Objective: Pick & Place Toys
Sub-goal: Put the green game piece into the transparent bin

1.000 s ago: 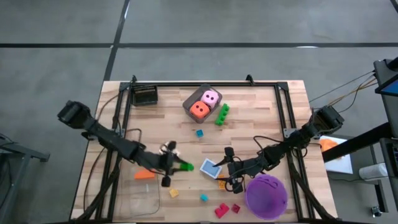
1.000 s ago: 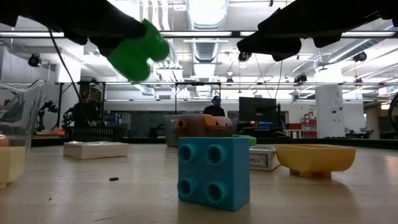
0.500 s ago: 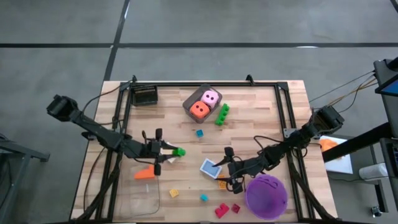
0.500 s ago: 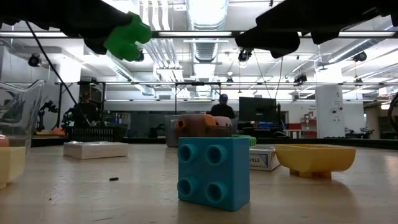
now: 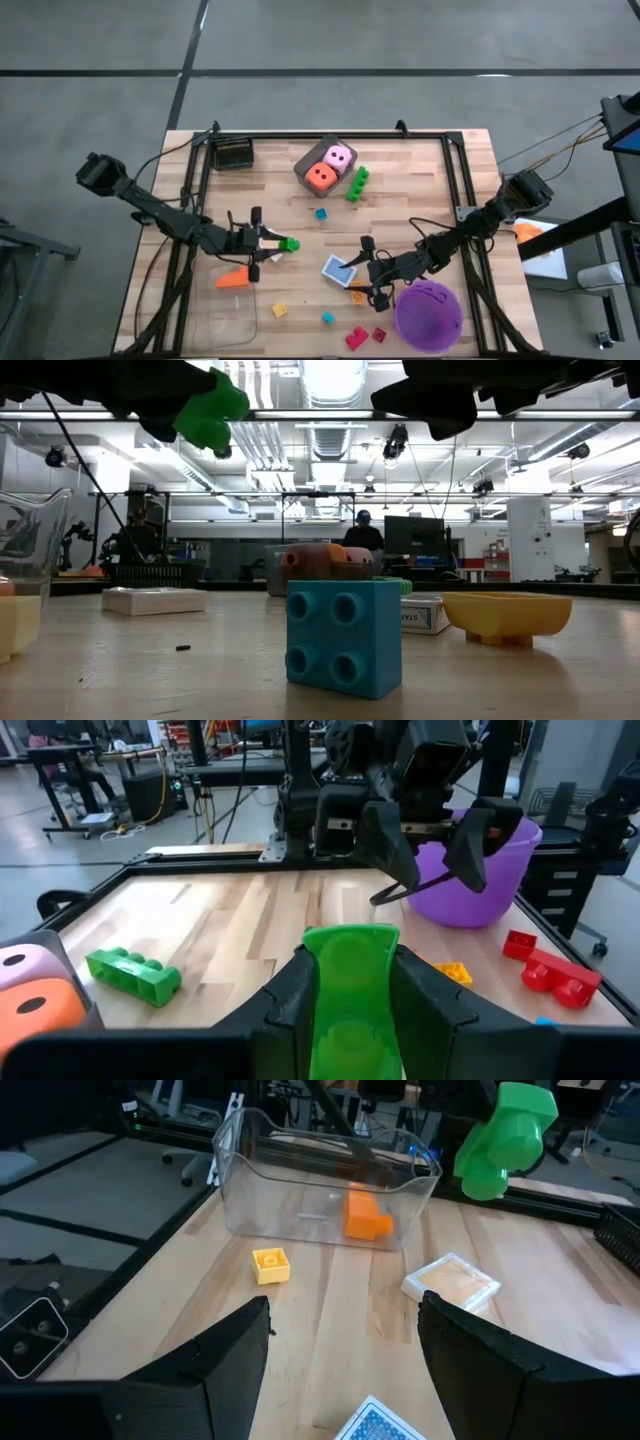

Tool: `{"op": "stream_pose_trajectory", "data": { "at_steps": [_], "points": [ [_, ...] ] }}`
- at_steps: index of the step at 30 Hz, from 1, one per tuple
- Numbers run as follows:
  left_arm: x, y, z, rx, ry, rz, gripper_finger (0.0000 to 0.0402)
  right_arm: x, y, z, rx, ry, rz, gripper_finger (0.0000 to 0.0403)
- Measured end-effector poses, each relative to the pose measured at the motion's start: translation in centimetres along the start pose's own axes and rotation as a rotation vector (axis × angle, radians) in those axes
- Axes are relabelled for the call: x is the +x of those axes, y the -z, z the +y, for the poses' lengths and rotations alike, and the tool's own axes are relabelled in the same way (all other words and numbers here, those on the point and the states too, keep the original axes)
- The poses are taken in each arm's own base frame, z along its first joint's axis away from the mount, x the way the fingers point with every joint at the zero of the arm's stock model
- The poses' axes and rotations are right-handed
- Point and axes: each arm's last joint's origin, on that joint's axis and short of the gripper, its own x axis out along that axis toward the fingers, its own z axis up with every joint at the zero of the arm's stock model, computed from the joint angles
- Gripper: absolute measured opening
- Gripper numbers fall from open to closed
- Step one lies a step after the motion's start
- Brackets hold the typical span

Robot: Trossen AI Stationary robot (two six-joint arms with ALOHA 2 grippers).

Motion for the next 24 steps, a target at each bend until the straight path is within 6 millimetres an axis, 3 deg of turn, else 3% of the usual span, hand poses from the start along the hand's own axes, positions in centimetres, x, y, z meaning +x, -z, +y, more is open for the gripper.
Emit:
{"op": "stream_pose_trajectory", "data": {
  "at_steps": [13, 24],
  "points": [
    [0.0, 0.1, -0.3, 0.002, 0.084, 0.009, 0.0099, 0.0, 0.1, 0.0, -0.002, 0.0, 0.006, 0.0249],
    [-2.7, 0.7, -2.6, 0.013, 0.427, 0.158, 0.0099, 0.0, 0.3, 0.0, -0.003, 0.0, 0.013, 0.0249]
  ]
}}
